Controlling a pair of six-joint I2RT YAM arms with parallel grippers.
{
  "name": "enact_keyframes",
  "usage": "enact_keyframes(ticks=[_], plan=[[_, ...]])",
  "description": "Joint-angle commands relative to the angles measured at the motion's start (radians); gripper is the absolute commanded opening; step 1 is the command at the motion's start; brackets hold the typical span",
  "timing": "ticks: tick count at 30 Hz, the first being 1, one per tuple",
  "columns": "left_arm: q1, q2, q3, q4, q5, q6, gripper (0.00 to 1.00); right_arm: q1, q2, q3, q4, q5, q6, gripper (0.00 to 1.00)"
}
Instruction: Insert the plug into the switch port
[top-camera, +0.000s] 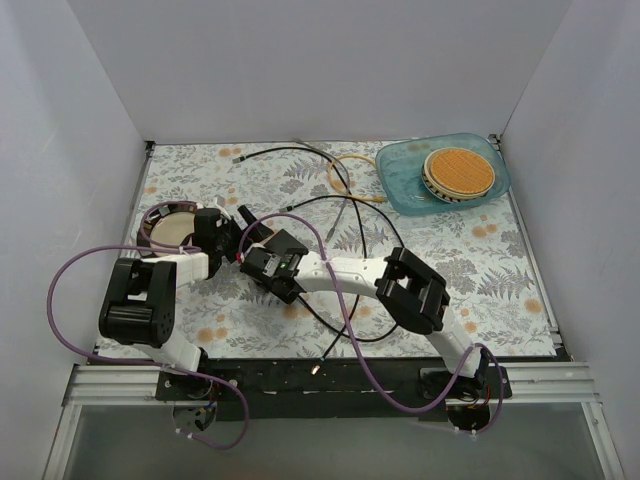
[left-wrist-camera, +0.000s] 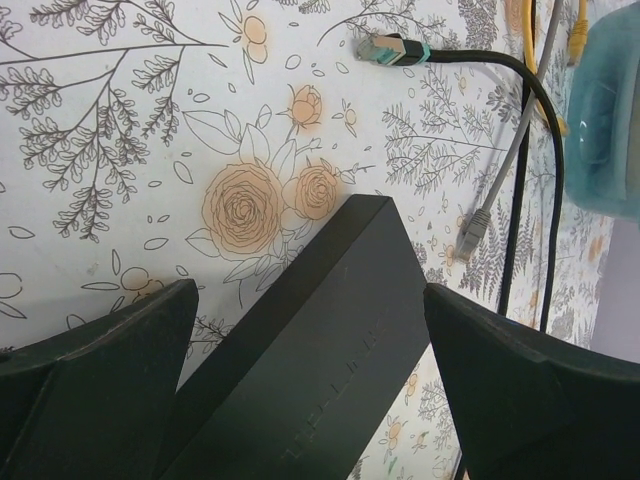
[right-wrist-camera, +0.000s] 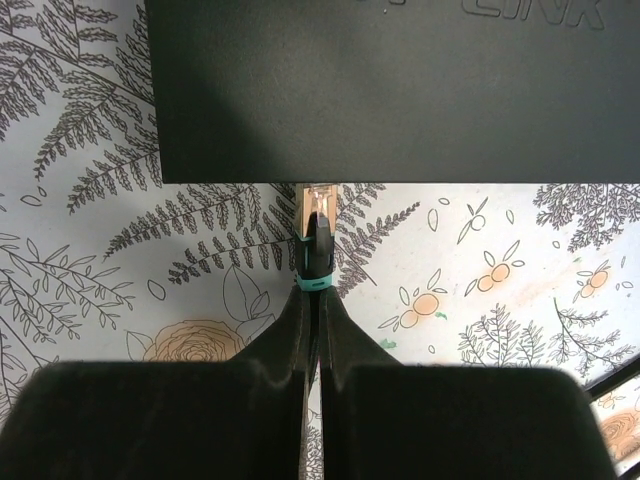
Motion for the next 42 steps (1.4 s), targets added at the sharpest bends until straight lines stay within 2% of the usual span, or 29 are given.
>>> enact_keyframes(ticks=[1,22,33,42], plan=[[0.003,0.023,0.004,-0.043,0.037,0.013,0.98,0.005,0.023,0.064,-0.049,0.009,0.011,0.01],[-0.023,0.031,-0.014,-0.027,0.094,0.002,0.98,-0.003,0.112,0.259,-0.131,0.036,0.072,0.01],[-0.071,0.020,-0.048,-0.031,0.117,-0.006,0.97,-0.010,0.063,0.213,-0.150,0.081,0.109,0.01],[-0.080,0.017,-0.082,-0.009,0.137,-0.011,0.97,-0.010,-0.016,0.087,-0.009,0.092,0.114,0.01]])
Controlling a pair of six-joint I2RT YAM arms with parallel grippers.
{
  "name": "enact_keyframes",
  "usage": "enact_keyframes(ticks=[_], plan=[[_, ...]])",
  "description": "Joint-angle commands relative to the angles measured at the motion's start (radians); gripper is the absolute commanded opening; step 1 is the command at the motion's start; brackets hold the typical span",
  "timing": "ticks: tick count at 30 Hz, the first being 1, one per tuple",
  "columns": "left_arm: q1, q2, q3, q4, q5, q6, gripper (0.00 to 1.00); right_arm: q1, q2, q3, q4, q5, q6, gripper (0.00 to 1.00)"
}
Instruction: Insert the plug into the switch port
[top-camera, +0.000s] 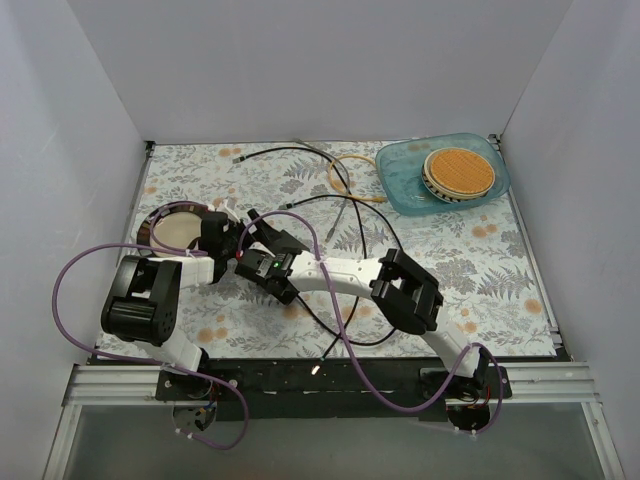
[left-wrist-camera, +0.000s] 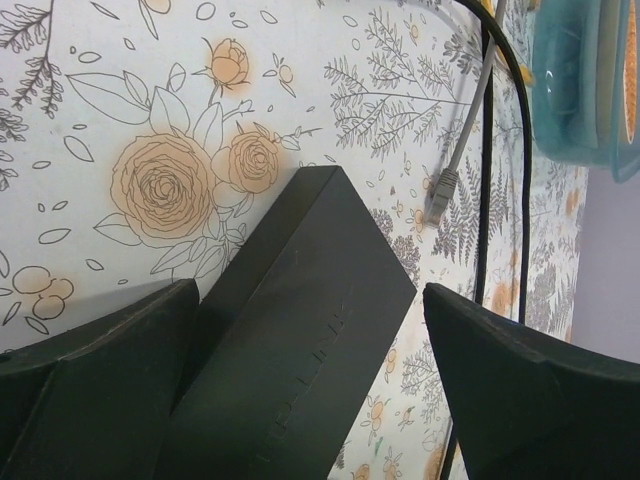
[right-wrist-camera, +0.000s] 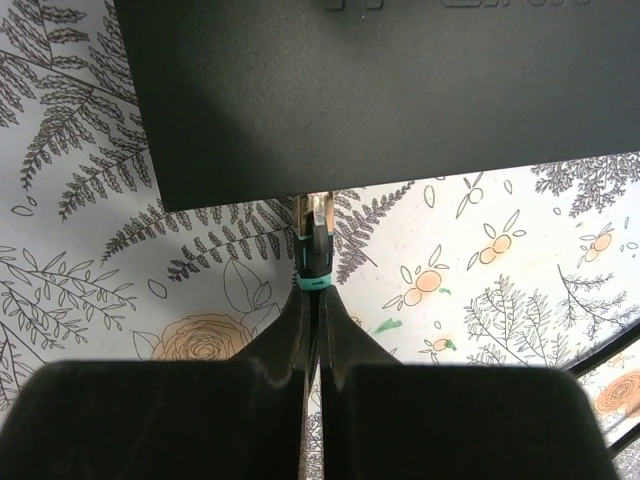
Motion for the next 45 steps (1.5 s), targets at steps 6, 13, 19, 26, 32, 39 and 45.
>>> enact_keyframes(ticks=[6,13,19,26,32,39,45], plan=[[-0.033,-0.005,-0.048,-0.101,0.075,-0.006,0.96,-0.018,-0.112,-0.066,0.210,0.050,0.013,0.01],[-0.042,-0.007,-0.057,-0.094,0.080,-0.012,0.96,-0.016,-0.107,-0.046,0.225,0.052,0.002,0.01],[-0.051,-0.007,-0.057,-0.089,0.081,-0.018,0.96,-0.016,-0.115,-0.043,0.245,0.058,-0.002,0.01],[-0.069,-0.014,-0.068,-0.086,0.081,-0.030,0.96,-0.018,-0.144,-0.075,0.323,0.058,-0.013,0.01],[-0.088,-0.033,-0.077,-0.081,0.089,-0.047,0.95,-0.021,-0.216,-0.165,0.495,0.052,-0.031,0.01],[-0.132,-0.042,-0.074,-0.081,0.084,-0.060,0.95,-0.025,-0.207,-0.161,0.563,0.033,-0.068,0.01],[-0.148,-0.063,-0.066,-0.106,0.069,-0.054,0.96,-0.030,-0.195,-0.176,0.581,0.010,-0.076,0.01]])
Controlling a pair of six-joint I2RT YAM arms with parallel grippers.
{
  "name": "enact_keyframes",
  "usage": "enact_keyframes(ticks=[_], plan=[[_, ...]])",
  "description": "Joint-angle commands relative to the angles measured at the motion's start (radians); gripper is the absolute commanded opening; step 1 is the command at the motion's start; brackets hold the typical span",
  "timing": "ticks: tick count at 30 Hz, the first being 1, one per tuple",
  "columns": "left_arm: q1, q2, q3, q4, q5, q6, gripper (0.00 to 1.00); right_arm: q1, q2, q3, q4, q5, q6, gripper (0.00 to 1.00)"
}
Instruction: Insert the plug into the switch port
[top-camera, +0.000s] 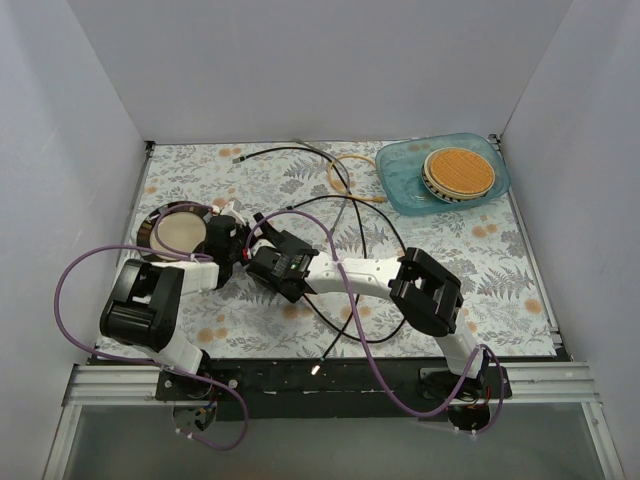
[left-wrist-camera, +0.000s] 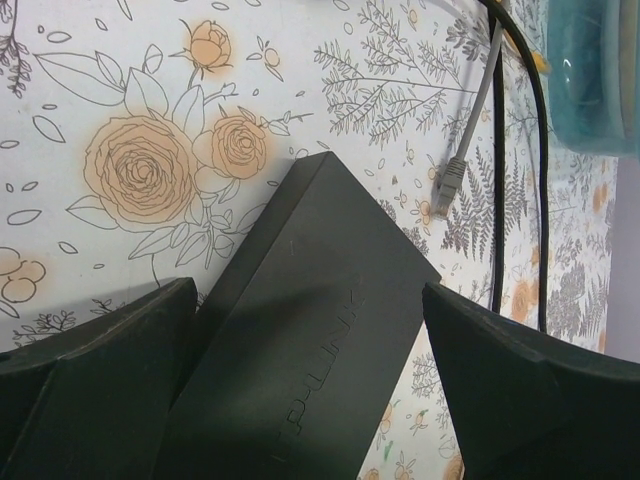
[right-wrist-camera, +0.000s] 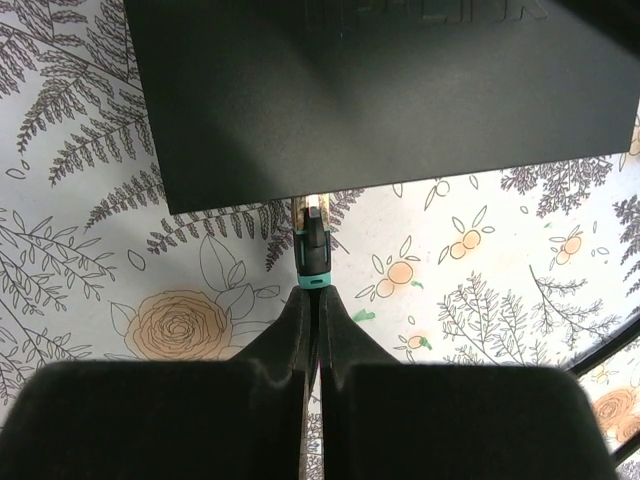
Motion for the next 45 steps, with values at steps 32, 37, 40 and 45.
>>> enact_keyframes(ticks=[32,37,40,45], plan=[[-0.021,-0.051,0.052,-0.266,0.028,-0.020,0.98,-0.024,-0.240,-0.250,0.459,-0.059,-0.015,0.51],[0.011,-0.067,0.087,-0.306,-0.015,-0.019,0.98,-0.024,-0.315,-0.345,0.433,-0.037,0.002,0.71],[0.020,-0.097,0.110,-0.335,-0.041,0.009,0.98,-0.024,-0.380,-0.405,0.419,-0.016,0.009,0.80],[0.018,-0.182,0.140,-0.378,-0.083,0.037,0.98,-0.028,-0.556,-0.553,0.459,0.015,0.025,0.97]])
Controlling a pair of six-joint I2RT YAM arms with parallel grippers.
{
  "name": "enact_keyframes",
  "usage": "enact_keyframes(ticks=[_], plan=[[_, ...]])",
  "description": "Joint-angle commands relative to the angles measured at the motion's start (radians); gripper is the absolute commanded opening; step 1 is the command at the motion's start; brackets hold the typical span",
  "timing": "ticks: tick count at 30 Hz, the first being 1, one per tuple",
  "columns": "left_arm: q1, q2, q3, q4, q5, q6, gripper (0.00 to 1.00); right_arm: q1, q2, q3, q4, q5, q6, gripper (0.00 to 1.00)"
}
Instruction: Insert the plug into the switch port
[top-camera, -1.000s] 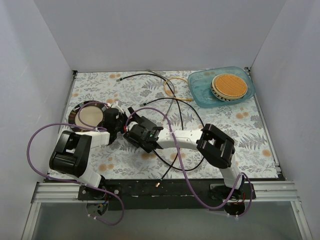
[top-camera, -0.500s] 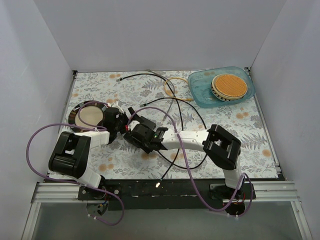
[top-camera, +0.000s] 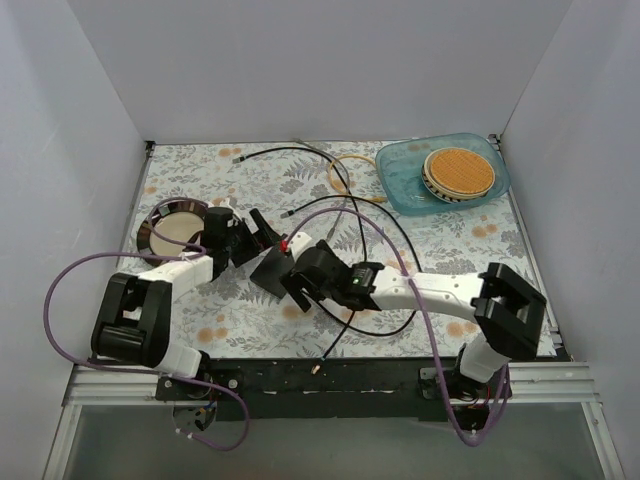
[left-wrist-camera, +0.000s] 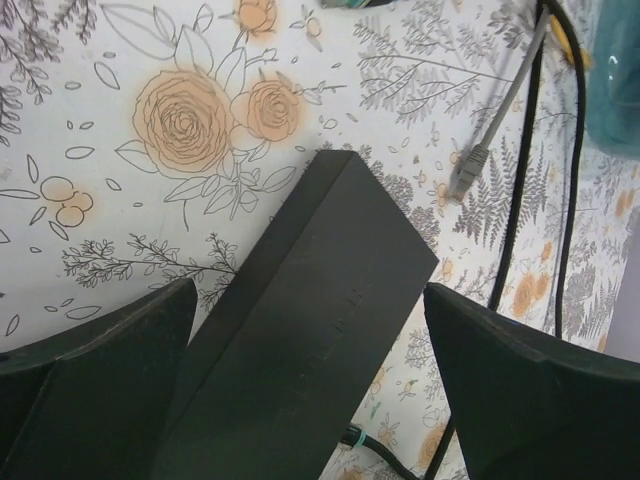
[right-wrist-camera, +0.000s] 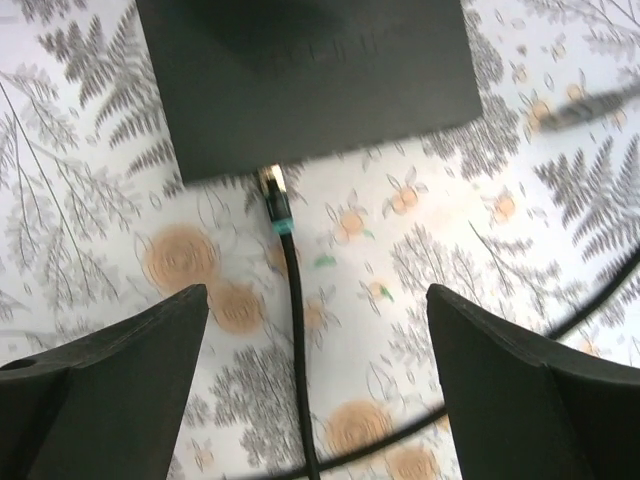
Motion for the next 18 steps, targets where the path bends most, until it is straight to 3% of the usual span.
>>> enact_keyframes(ticks=[1,7,18], plan=[[0.005,-0.138,0.039,-0.055,-0.048,0.036,0.98,-0.011,-0.218,-0.116,0.068,0.047,0.036,0.98],[0.002,-0.209,0.065,-0.121,-0.020,0.067,0.98,-0.078,-0.453,-0.251,0.101,-0.023,0.067,0.99],[-0.052,-0.248,0.073,-0.171,0.052,0.090,0.98,-0.242,-0.613,-0.313,0.065,-0.123,0.101,0.99]])
